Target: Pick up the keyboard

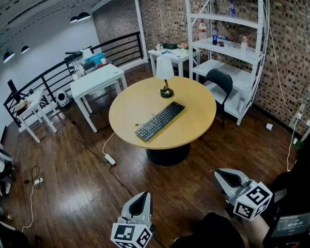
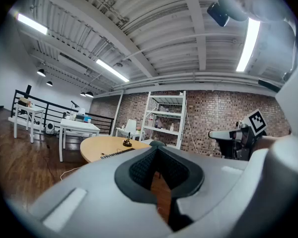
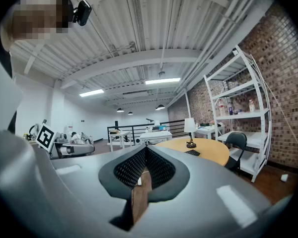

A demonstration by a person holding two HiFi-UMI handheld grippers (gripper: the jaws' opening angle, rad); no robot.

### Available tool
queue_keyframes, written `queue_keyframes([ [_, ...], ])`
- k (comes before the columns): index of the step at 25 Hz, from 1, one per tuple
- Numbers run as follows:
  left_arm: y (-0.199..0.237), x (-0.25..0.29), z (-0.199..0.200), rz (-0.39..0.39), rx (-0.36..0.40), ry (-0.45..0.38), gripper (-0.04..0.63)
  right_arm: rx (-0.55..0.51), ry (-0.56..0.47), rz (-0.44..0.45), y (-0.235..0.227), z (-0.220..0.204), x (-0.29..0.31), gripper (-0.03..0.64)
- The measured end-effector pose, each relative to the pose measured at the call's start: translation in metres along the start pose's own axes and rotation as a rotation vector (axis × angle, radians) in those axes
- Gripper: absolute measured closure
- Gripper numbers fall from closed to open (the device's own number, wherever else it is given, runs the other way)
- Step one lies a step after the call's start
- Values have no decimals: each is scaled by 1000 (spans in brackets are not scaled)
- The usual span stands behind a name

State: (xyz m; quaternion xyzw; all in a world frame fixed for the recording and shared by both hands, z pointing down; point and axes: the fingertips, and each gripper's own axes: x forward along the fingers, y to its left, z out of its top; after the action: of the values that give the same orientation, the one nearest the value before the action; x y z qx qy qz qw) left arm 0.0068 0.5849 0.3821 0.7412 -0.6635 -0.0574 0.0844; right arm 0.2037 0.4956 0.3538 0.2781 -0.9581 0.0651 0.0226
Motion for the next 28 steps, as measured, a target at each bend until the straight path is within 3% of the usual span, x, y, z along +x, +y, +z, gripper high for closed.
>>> queue_keyframes([
  [7, 14, 75, -12, 15, 15, 8, 532, 31, -3, 8, -72, -9, 53, 615],
  [19, 67, 280, -11, 220, 22, 91, 532, 14, -1, 103, -265, 28, 179, 615],
  [25, 60, 376, -18, 244, 23, 132, 532, 62, 28, 126, -361, 31, 217, 615],
  [28, 68, 402, -22, 268, 3, 153, 532, 86, 32, 154, -383, 29, 241, 615],
])
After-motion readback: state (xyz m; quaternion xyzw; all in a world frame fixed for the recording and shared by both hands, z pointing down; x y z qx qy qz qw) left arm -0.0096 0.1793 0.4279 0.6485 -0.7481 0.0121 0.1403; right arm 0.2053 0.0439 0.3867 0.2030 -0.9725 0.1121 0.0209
